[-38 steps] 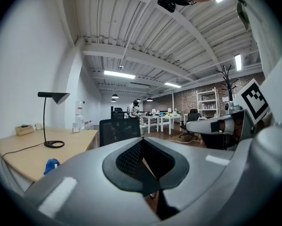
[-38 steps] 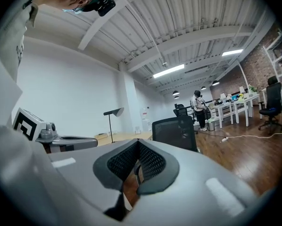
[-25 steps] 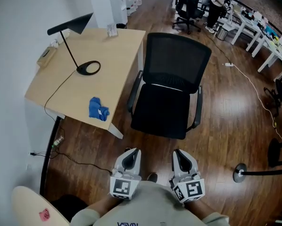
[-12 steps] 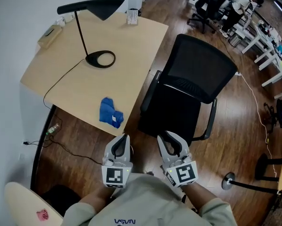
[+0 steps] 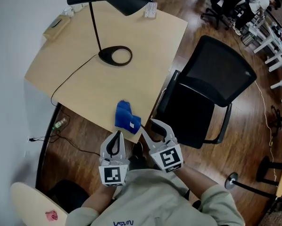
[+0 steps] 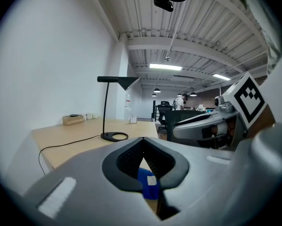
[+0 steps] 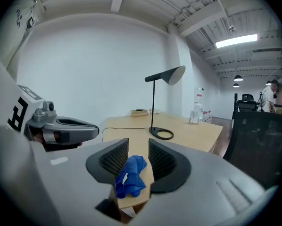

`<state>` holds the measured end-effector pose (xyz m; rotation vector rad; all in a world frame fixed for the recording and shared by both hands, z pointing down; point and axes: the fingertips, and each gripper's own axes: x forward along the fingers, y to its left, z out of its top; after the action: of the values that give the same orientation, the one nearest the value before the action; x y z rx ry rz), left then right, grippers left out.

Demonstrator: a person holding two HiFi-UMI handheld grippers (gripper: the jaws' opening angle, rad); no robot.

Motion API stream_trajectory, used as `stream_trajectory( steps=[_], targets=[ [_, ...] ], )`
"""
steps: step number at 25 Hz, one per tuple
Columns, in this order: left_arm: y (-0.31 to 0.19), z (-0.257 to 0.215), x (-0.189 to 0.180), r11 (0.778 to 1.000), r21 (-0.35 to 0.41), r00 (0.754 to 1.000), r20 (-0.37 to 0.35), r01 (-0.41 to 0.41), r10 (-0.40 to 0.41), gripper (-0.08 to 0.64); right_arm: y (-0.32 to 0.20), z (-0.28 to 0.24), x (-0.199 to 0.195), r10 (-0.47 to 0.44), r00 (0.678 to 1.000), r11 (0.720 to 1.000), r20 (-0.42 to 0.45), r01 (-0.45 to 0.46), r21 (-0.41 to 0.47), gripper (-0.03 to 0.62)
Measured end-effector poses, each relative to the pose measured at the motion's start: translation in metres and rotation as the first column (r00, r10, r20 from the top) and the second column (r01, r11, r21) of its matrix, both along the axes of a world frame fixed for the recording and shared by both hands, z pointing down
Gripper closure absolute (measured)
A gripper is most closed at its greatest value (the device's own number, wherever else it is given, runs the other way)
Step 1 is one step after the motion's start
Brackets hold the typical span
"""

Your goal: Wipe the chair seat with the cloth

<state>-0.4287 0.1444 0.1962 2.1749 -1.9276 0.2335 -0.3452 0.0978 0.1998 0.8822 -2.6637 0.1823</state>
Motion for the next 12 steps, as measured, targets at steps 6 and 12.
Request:
stream_trajectory(
  steps=[6,12],
  targets=[
    [-0.002,0.031,-0.038,0.997,-0.041,0.998,0.005,0.070,-0.070,0.555,-0.008,0.061,-0.053,-0.062,0.995,0.994,-0.072,0.056,-0.089,0.436],
    [-0.015,0.061,-0.047,0.993,-0.084,0.996,0.013,0.085,-0.084,0.555,-0.020,0.129,-0.077,-0.114,0.982,0.983,-0.149,0.090,-0.160,0.399]
  ],
)
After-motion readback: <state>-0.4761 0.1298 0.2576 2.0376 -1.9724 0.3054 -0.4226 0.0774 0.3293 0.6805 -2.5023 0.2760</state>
